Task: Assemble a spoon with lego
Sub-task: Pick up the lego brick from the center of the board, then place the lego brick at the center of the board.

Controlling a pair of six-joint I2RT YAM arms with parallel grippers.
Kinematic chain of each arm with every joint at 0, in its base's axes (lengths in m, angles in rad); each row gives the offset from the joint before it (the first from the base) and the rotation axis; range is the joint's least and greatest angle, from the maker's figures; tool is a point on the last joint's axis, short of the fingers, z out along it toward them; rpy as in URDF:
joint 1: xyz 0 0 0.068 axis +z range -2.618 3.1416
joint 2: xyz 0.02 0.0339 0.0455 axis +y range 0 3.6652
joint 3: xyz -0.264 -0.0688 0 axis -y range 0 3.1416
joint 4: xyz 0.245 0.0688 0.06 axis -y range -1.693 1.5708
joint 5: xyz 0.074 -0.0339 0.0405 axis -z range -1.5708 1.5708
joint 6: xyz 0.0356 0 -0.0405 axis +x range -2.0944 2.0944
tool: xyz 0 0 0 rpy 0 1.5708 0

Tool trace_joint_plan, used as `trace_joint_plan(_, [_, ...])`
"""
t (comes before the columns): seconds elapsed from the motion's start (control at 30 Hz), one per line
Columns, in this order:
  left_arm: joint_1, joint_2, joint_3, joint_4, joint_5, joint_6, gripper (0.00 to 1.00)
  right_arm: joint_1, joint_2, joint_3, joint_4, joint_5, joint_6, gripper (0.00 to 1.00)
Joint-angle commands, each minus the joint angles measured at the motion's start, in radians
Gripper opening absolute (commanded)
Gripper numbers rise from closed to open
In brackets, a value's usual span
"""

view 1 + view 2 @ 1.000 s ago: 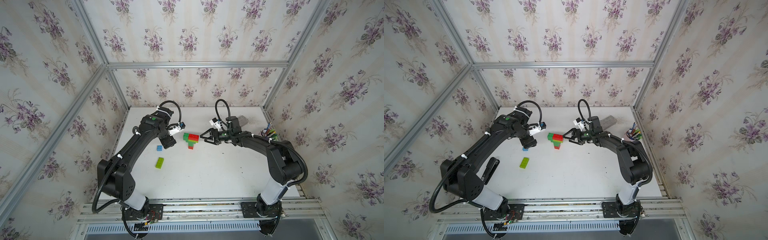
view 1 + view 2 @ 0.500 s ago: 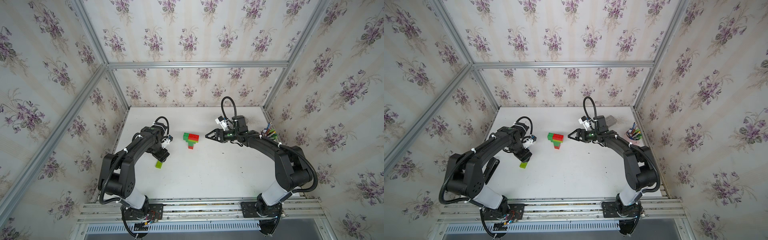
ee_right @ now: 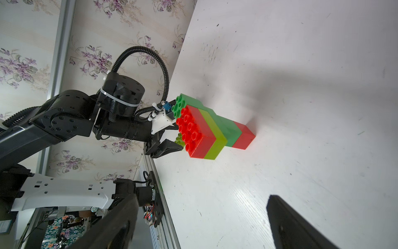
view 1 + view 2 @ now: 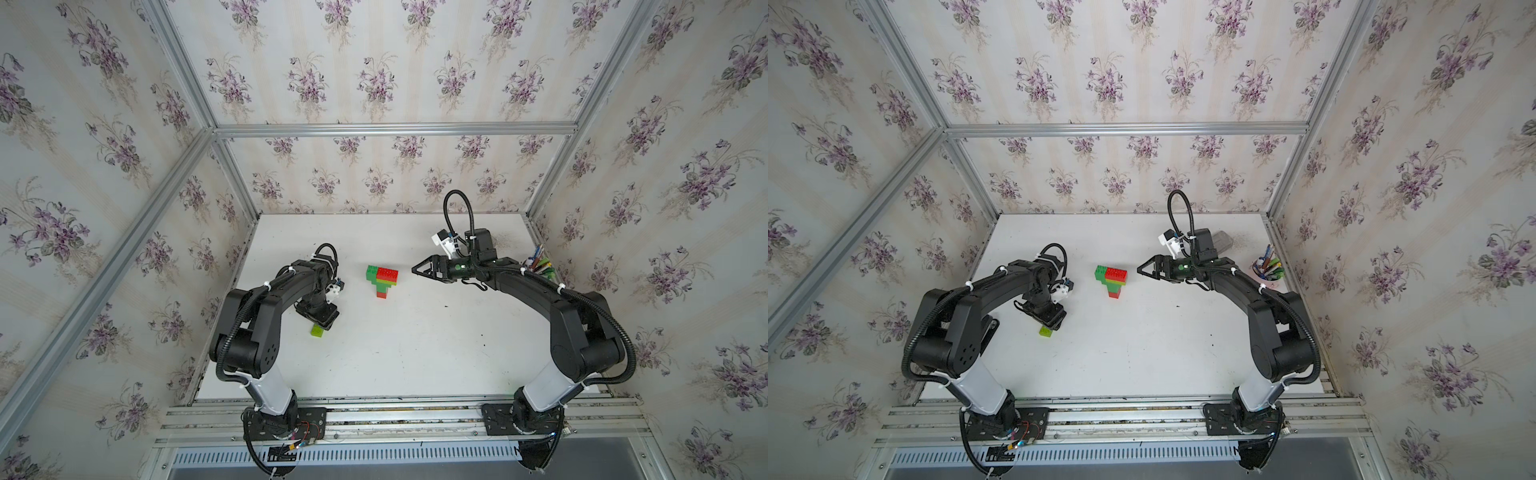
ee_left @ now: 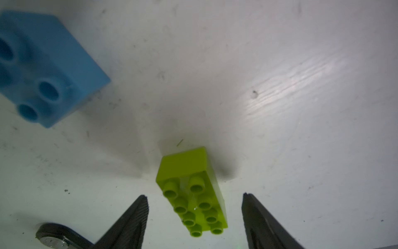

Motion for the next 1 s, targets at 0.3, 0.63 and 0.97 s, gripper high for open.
trace_joint_plan(0.3, [0.0, -0.037, -0.025, 0.025, -0.006, -0.018, 0.33, -0.005, -0.001, 0.02, -0.031, 0.021, -0.035, 0.96])
trace_joint_plan(0.63, [-0.036, -0.276, -0.09, 0.0, 0.024, 0.029, 0.24, -0.036, -0.062, 0.016, -0.046, 0.046, -0.097, 0.96])
trace_joint_plan(0.97, [-0.383, -0.35, -0.023, -0.037, 0.056, -0.009, 0.24, -0.095, -0.247, -0.15, 0.132, 0.142, -0.242, 0.96])
